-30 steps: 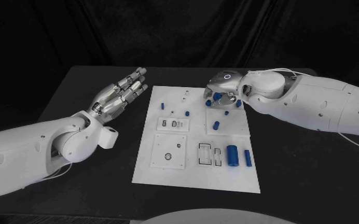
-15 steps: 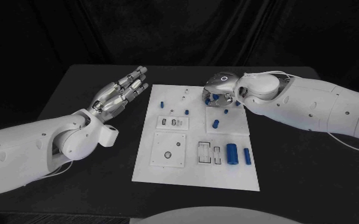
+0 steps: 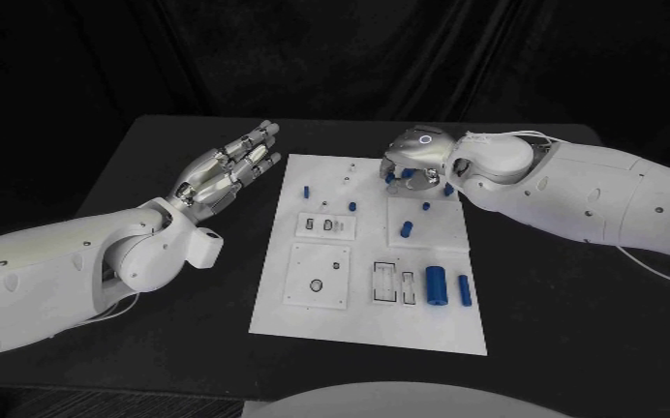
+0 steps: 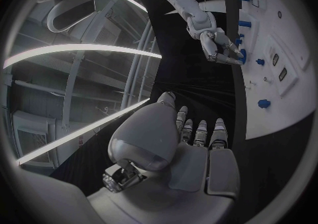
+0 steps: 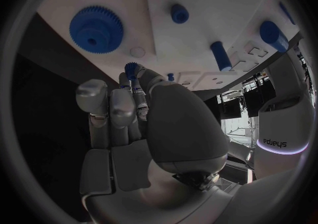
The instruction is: Assemble the parts on the task board
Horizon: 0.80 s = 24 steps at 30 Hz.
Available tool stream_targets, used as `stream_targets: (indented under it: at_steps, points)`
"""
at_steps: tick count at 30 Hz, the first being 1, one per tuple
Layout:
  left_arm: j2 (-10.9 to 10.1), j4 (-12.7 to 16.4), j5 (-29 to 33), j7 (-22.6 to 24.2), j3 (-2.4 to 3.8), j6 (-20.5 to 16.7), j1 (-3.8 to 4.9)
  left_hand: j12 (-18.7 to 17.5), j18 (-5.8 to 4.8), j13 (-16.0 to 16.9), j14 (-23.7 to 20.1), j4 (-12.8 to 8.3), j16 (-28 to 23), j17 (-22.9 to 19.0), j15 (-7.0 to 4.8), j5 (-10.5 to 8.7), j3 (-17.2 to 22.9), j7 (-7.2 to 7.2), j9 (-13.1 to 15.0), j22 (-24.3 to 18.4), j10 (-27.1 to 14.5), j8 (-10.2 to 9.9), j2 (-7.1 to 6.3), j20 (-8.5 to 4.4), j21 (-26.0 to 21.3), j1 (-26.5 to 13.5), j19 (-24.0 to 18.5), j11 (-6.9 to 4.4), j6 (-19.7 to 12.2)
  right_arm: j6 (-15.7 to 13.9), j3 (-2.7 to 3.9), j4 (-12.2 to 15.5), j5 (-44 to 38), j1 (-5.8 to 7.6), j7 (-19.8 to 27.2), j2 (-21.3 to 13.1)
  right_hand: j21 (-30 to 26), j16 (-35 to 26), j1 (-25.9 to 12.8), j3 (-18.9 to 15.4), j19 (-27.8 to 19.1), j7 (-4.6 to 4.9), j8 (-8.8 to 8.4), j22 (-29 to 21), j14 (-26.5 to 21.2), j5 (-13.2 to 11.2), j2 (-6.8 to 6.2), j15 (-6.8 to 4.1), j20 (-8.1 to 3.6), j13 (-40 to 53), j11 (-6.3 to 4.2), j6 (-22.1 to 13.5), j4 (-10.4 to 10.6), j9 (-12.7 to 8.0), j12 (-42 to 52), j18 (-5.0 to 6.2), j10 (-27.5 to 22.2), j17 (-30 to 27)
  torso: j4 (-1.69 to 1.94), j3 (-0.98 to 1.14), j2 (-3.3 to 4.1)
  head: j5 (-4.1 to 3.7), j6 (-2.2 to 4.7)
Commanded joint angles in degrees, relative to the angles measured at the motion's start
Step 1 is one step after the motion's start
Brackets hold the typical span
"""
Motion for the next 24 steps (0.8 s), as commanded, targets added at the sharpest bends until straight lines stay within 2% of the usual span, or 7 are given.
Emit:
stream_targets:
  at_steps: [1,5,8,10,15,21,24]
  points:
    - [0.1,-0.03,-0.18,6.5,0.05,0.94,0.16,-0.09,0.27,0.08,0.08,-0.07,-0.21,-0.06,0.45,0.36,0.39,-0.01,0.08,0.08,0.13,0.29,-0.05,0.35,0.22,0.74,0.08,0.45,0.51,-3.41,0.1,0.34,2.06,1.11,0.54,0.52,0.52,0.28,0.32,0.27,-0.27,0.21,0.0,0.26,0.58,0.09,-0.08,0.52,0.29,0.14,-1.4,0.25,0.05,0.05,-0.16,-0.58,2.06,0.15,0.02,-0.04,0.06,-0.22,-0.11]
    - [0.19,-0.11,-0.18,6.34,0.04,0.95,0.16,-0.08,0.32,0.09,0.08,-0.2,-0.21,-0.06,0.56,0.88,0.63,0.09,0.08,0.11,0.18,0.35,-0.13,0.52,0.27,1.18,0.15,0.55,0.59,-2.41,0.1,-0.77,3.93,2.0,0.55,2.15,0.79,0.47,0.26,0.59,-0.46,0.33,-0.42,0.65,0.53,0.04,-0.29,0.64,0.44,0.09,-1.27,-0.2,0.08,0.0,-0.5,-0.58,1.9,0.43,-0.2,-0.15,0.0,-0.14,-0.3]
    - [0.32,-0.21,-0.18,6.27,0.04,0.99,0.16,-0.07,0.35,0.1,0.08,-0.28,-0.21,-0.06,0.6,1.17,0.75,0.11,0.08,0.12,0.2,0.39,-0.18,0.61,0.3,1.42,0.18,0.57,0.68,-1.63,0.1,-2.0,4.4,2.2,0.6,3.32,0.92,0.32,0.11,0.76,-0.63,0.42,-0.71,0.86,0.41,-0.01,-0.47,0.75,0.55,0.05,-1.12,-0.5,0.18,-0.04,-0.69,-0.58,1.55,0.22,-0.22,-0.19,0.01,-0.16,-0.33]
    - [0.53,-0.37,-0.18,6.22,0.04,1.11,0.16,-0.07,0.39,0.1,0.08,-0.49,-0.21,-0.06,0.74,1.85,1.08,0.18,0.1,0.15,0.22,0.47,-0.28,0.81,0.36,1.97,0.25,0.64,0.84,-0.86,0.11,-3.71,4.74,2.27,0.7,4.74,0.98,0.32,-0.04,0.91,-0.8,0.54,-0.98,0.98,0.34,-0.1,-0.62,0.86,0.66,0.04,-1.0,-0.8,0.3,-0.09,-0.74,-0.57,1.28,0.25,-0.11,-0.21,0.11,-0.17,-0.36]
    - [0.81,-0.53,-0.18,6.09,0.04,1.38,0.16,-0.07,0.4,0.11,0.08,-0.56,-0.21,-0.06,0.8,2.07,1.2,0.23,0.11,0.16,0.23,0.5,-0.31,0.88,0.37,2.15,0.28,0.69,0.92,0.12,0.11,-6.79,5.5,1.81,0.92,7.06,1.0,0.03,-0.14,1.15,-1.1,0.63,-1.33,1.1,0.12,-0.2,-0.88,0.98,0.81,0.04,-0.87,-1.19,0.37,-0.15,-0.76,-0.54,0.89,-0.11,0.07,-0.21,0.17,-0.04,-0.44]
    - [0.99,-0.77,-0.18,5.99,0.04,1.51,0.16,-0.04,0.42,0.13,0.08,-0.66,-0.21,-0.06,0.98,2.38,1.43,0.42,0.2,0.19,0.33,0.69,-0.35,1.07,0.43,2.47,0.36,0.87,1.57,0.18,0.11,-9.44,6.35,1.07,1.16,9.15,1.22,0.0,-0.16,1.35,-1.19,0.73,-1.59,1.47,0.01,-0.25,-1.06,1.06,0.9,0.04,-0.78,-1.45,0.41,-0.19,-0.75,-0.57,0.68,-0.1,0.33,-0.21,0.33,-0.22,-0.17]
    - [1.04,-0.86,-0.18,5.94,0.04,1.55,0.16,-0.03,0.43,0.14,0.08,-0.66,-0.21,-0.06,1.03,2.44,1.48,0.47,0.22,0.19,0.37,0.75,-0.37,1.11,0.44,2.54,0.37,0.92,1.74,-0.03,0.11,-10.45,6.52,0.8,1.28,10.11,1.57,-0.1,-0.19,1.42,-1.08,0.77,-1.72,1.98,-0.05,-0.28,-1.15,1.1,0.94,0.05,-0.75,-1.6,0.44,-0.22,-0.74,-0.66,0.6,-0.23,0.58,-0.22,0.5,-0.38,-0.14]
